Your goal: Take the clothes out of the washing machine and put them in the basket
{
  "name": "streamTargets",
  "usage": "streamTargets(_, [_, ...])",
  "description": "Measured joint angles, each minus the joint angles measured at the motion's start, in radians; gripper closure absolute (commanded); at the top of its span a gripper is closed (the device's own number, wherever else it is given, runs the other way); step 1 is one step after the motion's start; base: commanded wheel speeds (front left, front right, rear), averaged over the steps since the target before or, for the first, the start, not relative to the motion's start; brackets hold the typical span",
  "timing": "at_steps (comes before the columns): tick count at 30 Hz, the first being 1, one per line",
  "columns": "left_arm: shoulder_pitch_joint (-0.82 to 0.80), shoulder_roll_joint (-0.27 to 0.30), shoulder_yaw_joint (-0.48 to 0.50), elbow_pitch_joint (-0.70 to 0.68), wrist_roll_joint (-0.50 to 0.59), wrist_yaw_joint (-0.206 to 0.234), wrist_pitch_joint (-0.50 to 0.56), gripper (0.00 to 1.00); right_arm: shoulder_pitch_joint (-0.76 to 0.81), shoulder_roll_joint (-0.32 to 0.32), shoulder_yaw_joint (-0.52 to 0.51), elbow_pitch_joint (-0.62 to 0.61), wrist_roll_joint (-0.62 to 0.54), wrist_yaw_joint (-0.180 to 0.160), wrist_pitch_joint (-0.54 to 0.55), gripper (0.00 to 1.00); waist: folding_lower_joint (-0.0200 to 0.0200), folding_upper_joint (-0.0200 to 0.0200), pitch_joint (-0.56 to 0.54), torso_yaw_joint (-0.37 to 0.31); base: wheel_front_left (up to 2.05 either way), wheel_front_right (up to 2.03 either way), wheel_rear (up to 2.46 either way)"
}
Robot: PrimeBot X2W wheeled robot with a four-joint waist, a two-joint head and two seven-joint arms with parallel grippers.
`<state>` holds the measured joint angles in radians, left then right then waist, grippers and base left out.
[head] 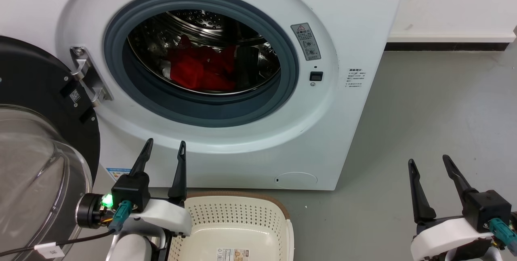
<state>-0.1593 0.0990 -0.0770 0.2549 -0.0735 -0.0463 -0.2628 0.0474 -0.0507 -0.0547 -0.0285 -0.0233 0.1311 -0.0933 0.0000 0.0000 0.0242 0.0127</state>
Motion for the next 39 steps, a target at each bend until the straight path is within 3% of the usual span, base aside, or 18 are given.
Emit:
streamTargets(12, [-0.119, 0.033, 0.011, 0.075, 0.027, 0.006, 0.000, 0.00, -0.041, 0.000, 0.025, -0.005, 0.007, 0.000, -0.008, 0.00, 0.0000, 0.0000, 0.085, -0.017, 0.00, 0.00, 0.00])
streamTargets(23, [-0.374, 0.158, 0.019, 0.285, 0.067, -0.003, 0.010, 0.00, -0.134, 0.000, 0.049, 0.012, 0.023, 0.000, -0.039, 0.00, 0.0001, 0.0000, 0.241, -0.081, 0.00, 0.00, 0.00])
streamTargets(39, [-0.721, 0.339, -0.044, 0.529, 0.147, -0.049, 0.154, 0.00, -0.251, -0.001, 0.116, 0.112, 0.100, 0.000, -0.130, 0.00, 0.0001, 0.0000, 0.425, -0.230, 0.00, 0.00, 0.00])
